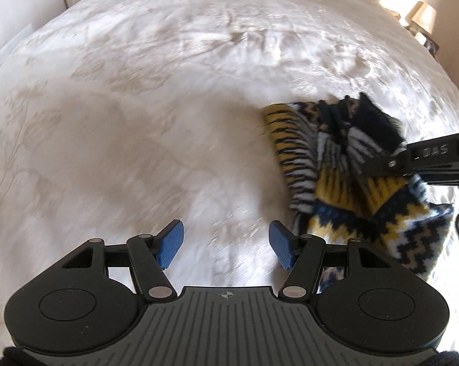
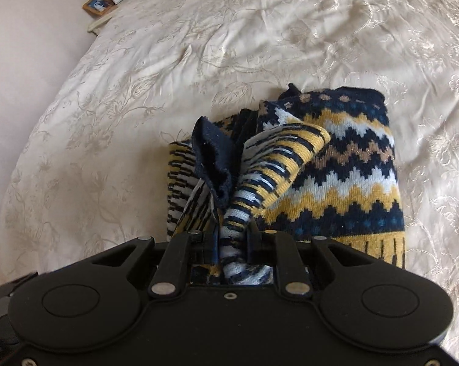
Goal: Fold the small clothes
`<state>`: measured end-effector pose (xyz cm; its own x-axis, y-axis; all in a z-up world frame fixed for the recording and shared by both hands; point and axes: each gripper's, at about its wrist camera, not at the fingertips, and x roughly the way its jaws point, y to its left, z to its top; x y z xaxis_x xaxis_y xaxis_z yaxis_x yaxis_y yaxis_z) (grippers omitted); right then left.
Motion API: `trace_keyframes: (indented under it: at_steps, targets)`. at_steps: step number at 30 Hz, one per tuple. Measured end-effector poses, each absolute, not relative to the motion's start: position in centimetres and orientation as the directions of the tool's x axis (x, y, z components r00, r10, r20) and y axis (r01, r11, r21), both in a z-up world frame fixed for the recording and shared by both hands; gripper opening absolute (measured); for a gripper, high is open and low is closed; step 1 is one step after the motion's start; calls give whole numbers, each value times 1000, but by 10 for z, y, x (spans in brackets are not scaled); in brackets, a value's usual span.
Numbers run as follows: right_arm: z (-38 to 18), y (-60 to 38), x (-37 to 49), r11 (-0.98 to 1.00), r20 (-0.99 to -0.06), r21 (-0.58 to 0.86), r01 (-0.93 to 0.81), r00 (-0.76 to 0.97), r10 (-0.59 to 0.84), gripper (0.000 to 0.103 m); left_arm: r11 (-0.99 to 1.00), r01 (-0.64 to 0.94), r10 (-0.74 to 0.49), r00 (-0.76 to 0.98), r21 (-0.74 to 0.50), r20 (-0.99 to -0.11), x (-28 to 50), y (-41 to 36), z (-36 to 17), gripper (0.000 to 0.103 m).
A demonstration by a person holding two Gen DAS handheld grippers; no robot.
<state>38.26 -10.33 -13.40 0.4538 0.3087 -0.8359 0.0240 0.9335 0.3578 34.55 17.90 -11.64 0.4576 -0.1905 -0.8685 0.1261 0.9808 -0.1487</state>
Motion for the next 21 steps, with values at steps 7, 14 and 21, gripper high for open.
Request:
trace_keyframes:
  at_steps: [7, 14, 21]
  targets:
    - [-123, -67, 398, 972, -863, 234, 23, 465, 197, 34, 977, 88, -215, 446, -196, -869, 344, 187, -125, 60]
    - [-113, -36, 394, 930, -776, 322, -177, 514, 367, 42, 975, 87, -222, 445, -205, -867, 341, 188, -125, 60]
    - [-101, -100, 353, 929, -747, 367, -39, 583, 319, 45, 962, 140, -271, 462, -232, -844, 363, 185, -106, 60]
